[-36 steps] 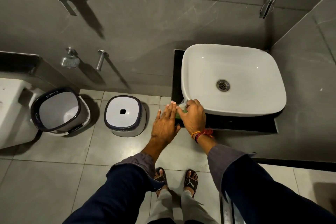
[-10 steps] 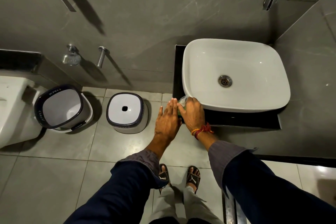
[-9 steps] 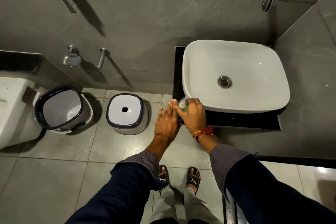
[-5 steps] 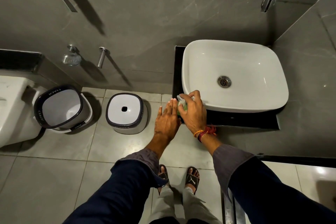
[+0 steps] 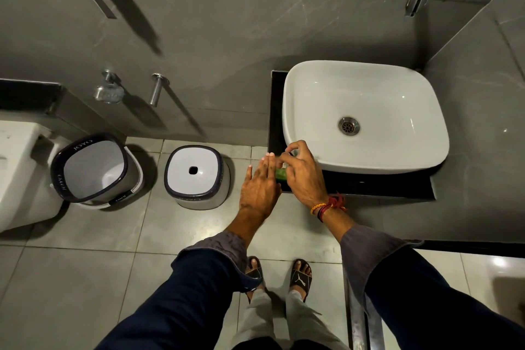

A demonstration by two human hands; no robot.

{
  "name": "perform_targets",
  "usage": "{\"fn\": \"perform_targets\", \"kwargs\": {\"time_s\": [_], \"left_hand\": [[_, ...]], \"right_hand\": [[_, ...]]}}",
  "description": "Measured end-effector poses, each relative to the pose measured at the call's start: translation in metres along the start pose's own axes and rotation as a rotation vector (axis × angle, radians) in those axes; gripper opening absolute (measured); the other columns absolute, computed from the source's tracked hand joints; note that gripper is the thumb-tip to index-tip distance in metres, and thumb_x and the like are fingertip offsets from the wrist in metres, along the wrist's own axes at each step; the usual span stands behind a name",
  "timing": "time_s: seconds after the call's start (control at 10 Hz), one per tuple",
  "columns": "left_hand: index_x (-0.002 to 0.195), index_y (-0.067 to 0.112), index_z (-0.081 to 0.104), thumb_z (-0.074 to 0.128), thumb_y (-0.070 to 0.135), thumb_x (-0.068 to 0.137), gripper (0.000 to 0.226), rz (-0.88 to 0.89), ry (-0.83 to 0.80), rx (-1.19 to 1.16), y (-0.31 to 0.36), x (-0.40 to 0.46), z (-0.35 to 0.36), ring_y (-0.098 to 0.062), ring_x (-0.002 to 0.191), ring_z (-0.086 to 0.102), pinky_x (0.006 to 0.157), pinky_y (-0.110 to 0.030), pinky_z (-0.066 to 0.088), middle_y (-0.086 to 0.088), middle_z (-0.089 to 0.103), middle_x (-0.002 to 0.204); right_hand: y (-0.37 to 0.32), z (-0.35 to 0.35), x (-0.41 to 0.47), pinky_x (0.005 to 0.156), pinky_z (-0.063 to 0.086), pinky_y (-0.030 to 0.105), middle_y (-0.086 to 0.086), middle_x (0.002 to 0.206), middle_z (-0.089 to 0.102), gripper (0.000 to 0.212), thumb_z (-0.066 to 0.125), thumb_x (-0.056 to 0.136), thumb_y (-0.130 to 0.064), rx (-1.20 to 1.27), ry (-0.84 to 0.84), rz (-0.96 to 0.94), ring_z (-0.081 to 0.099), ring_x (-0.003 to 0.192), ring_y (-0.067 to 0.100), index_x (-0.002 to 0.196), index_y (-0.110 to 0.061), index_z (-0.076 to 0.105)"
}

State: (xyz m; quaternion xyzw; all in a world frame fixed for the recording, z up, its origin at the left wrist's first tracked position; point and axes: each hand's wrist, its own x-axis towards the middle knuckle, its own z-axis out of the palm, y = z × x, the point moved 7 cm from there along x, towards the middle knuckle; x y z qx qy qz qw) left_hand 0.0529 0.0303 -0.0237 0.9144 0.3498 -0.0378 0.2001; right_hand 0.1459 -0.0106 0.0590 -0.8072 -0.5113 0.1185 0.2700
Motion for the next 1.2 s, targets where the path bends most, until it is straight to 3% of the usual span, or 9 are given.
{"fn": "perform_targets", "kwargs": {"time_s": [0.2,0.3,0.4,0.5,0.6,0.8,1.0,1.2], "left_hand": [[0.158,0.008,-0.001,0.051,0.034,0.102,0.081,0.009,-0.011,0.001,-0.001,0.0,-0.002,-0.026,0.154,0.008,0.125,-0.047,0.01,-0.012,0.006,0.167],[0.158,0.008,-0.004,0.049,0.029,0.102,0.079,0.02,-0.003,0.01,-0.001,0.0,-0.004,-0.026,0.153,0.01,0.124,-0.044,0.01,-0.012,0.008,0.167],[0.157,0.006,0.001,0.053,0.02,0.101,0.078,0.035,0.024,0.03,0.0,0.0,-0.008,-0.03,0.15,0.024,0.122,-0.043,0.02,-0.014,0.016,0.165],[0.157,0.007,0.01,0.053,0.013,0.101,0.071,0.036,0.056,0.023,-0.001,0.003,-0.012,-0.033,0.14,0.041,0.113,-0.041,0.037,-0.014,0.028,0.162],[0.158,0.006,0.011,0.054,0.012,0.1,0.072,0.033,0.058,0.024,-0.005,0.008,-0.013,-0.032,0.138,0.046,0.11,-0.038,0.042,-0.013,0.03,0.161],[0.158,0.006,0.008,0.052,0.002,0.097,0.075,0.039,0.061,0.076,-0.008,0.022,-0.017,-0.03,0.139,0.043,0.11,-0.037,0.041,-0.013,0.028,0.162],[0.157,0.006,0.012,0.055,0.012,0.101,0.071,0.017,0.066,0.038,-0.013,0.026,-0.016,-0.031,0.138,0.046,0.109,-0.039,0.042,-0.014,0.033,0.16],[0.157,0.004,0.006,0.058,0.029,0.101,0.081,0.062,0.039,-0.002,-0.008,0.023,-0.029,-0.032,0.142,0.04,0.11,-0.041,0.042,-0.019,0.033,0.158]], "right_hand": [[0.011,0.001,-0.013,0.076,0.058,0.02,0.002,0.132,0.044,0.041,0.06,0.089,-0.002,0.17,0.037,0.044,0.057,0.104,0.012,0.124,-0.024,0.061],[0.031,0.005,-0.029,0.076,0.061,0.031,0.002,0.121,0.055,0.032,0.065,0.089,-0.011,0.215,0.147,0.226,0.063,0.099,0.019,0.12,-0.018,0.059],[0.046,0.025,-0.037,0.087,0.06,0.043,0.013,0.119,0.061,0.044,0.071,0.088,-0.015,0.145,-0.011,0.36,0.064,0.104,0.028,0.13,-0.009,0.058],[0.047,0.029,-0.028,0.085,0.061,0.046,0.017,0.107,0.068,0.034,0.072,0.086,-0.01,0.146,-0.023,0.378,0.068,0.094,0.029,0.119,-0.005,0.063],[0.043,0.029,-0.014,0.085,0.059,0.047,0.017,0.103,0.07,0.02,0.066,0.088,-0.009,0.089,0.014,0.363,0.068,0.094,0.033,0.107,-0.003,0.064],[0.04,0.034,-0.001,0.085,0.058,0.046,0.022,0.103,0.07,0.018,0.064,0.091,-0.011,0.005,-0.003,0.35,0.068,0.095,0.037,0.103,0.002,0.062],[0.031,0.04,0.0,0.089,0.059,0.038,0.02,0.115,0.067,0.025,0.053,0.1,-0.019,-0.115,0.005,0.352,0.069,0.102,0.033,0.117,-0.001,0.059],[0.022,0.019,-0.012,0.089,0.06,0.041,0.017,0.119,0.066,0.03,0.052,0.097,-0.012,-0.174,0.026,0.314,0.07,0.102,0.034,0.126,-0.006,0.058]]}}
